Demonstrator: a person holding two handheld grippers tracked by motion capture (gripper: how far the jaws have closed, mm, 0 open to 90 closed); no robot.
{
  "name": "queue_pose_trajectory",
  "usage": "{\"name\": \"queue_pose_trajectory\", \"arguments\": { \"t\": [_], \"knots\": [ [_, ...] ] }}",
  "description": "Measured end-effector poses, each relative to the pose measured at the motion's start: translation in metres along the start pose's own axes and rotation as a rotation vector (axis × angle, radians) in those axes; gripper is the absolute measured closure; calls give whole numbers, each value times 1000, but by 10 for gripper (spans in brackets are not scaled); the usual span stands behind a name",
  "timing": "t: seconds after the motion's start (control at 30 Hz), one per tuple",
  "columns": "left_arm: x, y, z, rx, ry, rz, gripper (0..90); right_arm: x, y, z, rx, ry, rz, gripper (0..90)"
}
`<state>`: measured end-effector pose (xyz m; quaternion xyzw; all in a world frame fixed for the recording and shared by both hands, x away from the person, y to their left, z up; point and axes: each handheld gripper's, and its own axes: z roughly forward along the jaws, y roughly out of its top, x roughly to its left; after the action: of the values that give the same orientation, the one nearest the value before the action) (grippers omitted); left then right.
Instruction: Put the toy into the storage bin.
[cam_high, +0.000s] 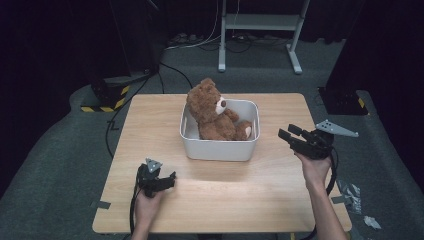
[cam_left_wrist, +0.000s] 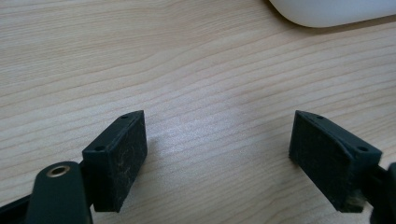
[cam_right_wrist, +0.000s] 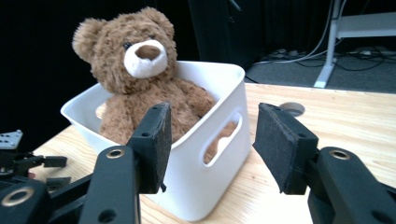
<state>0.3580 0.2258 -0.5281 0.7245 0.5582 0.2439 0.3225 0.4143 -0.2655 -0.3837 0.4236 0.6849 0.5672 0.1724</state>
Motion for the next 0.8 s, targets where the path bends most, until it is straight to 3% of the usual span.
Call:
{"name": "queue_pose_trajectory", "arguments": {
  "t": [0.6,0.8],
  "knots": [
    [0,0,0,0,0,0,189,-11,-28,-13,20,-42,29,426],
    [0,0,0,0,0,0,189,-15,-38,-12,52,-81,26,432]
  ]
}}
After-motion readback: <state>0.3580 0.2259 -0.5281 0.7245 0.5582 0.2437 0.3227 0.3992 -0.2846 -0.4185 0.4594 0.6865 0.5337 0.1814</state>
